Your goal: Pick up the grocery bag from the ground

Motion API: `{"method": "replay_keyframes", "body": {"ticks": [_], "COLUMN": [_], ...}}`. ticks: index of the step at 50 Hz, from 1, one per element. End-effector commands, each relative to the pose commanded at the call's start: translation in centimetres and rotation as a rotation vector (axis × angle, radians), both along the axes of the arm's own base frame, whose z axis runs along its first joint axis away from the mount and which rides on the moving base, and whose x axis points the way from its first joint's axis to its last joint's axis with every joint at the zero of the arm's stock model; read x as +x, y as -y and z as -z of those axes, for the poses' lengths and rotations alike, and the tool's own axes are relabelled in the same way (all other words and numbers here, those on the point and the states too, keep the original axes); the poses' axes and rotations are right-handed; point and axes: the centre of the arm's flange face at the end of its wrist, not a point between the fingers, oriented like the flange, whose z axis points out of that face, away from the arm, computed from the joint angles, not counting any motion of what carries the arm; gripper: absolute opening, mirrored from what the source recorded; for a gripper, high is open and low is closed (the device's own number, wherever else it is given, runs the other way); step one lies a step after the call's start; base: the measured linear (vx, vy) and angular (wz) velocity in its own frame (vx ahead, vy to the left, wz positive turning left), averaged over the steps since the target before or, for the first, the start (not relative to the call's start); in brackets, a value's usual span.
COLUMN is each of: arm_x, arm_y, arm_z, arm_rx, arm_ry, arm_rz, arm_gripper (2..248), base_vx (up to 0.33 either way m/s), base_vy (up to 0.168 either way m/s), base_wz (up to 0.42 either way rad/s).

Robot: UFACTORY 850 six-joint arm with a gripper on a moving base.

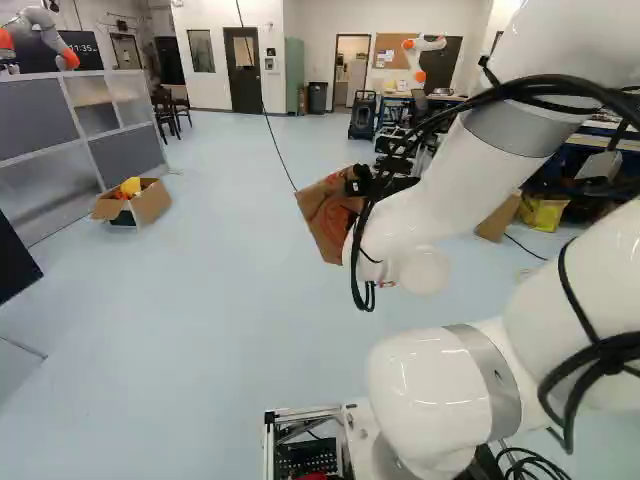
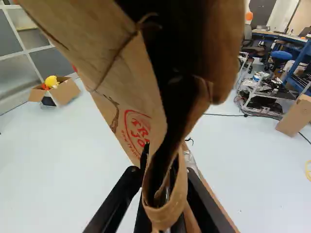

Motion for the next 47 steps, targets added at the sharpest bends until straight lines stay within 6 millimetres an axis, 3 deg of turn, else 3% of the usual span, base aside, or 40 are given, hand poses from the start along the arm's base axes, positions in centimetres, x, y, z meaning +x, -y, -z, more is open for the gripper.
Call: {"method": "replay_keyframes", "body": {"ticks": [47], "arm_x": [0.00], "arm_y": [0.00], "arm_z": [0.00], "arm_rx": [0.000], "arm_ry": [0.000], "arm_rz": [0.000], "arm_gripper": [21], "base_vx": [0.000], "base_vy": [0.000], "base_wz": [0.000]}}
